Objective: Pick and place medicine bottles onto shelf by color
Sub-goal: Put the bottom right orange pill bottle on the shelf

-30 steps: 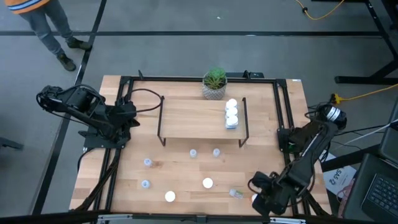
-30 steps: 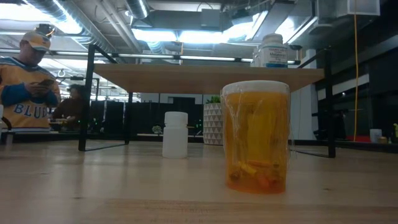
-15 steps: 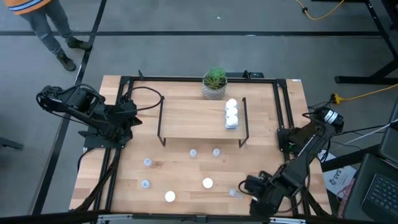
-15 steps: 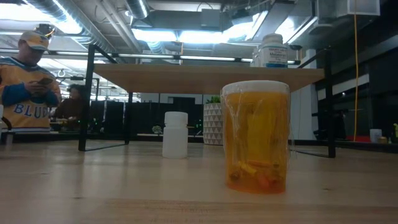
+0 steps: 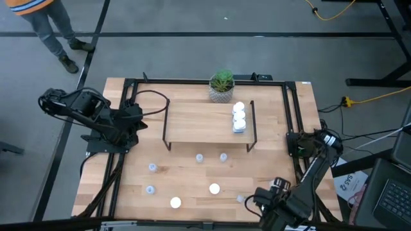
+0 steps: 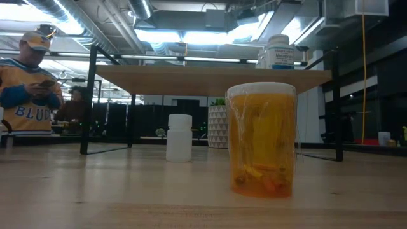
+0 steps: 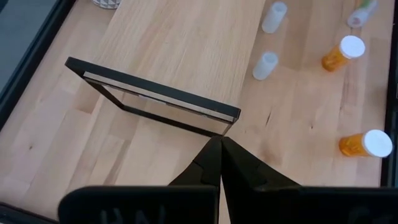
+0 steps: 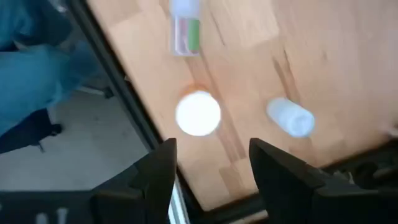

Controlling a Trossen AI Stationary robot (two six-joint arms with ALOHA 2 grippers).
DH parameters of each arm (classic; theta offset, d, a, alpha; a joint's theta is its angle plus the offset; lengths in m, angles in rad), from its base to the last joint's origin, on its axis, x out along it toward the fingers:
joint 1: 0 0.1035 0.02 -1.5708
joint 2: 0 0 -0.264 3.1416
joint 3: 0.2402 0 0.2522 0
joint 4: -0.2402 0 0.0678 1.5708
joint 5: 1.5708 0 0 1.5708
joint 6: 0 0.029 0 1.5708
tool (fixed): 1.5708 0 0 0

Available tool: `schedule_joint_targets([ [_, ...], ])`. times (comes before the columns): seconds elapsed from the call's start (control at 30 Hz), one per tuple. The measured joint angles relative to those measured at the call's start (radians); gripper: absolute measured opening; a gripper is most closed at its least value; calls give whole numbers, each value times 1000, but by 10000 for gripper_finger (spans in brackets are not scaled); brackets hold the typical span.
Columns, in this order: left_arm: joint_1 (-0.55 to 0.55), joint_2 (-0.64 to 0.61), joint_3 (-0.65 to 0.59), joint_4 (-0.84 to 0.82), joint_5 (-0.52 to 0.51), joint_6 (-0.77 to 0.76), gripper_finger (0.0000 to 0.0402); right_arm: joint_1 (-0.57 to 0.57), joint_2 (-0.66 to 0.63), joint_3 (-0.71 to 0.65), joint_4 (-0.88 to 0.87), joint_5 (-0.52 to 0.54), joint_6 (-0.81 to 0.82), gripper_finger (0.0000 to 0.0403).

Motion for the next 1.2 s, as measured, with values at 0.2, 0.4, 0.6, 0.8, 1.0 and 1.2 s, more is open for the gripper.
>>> schedule_joint_targets([
  [0.2,0,19,0,-1,-10,1,0,0,30,1,77,-54,7,204],
  [0.4,0,41,0,-1,-22,46,0,-12,35,1,124,-2,116,210],
  [0.6,0,58,0,-1,-21,53,0,-15,35,1,70,-5,119,262],
  [0.8,0,64,0,-1,-21,54,0,7,36,0,62,9,117,306],
  [1.0,0,65,0,-1,-21,54,0,84,39,-86,106,1,-7,309],
  [1.2,0,65,0,-1,-21,53,0,96,39,-159,133,84,-76,310],
])
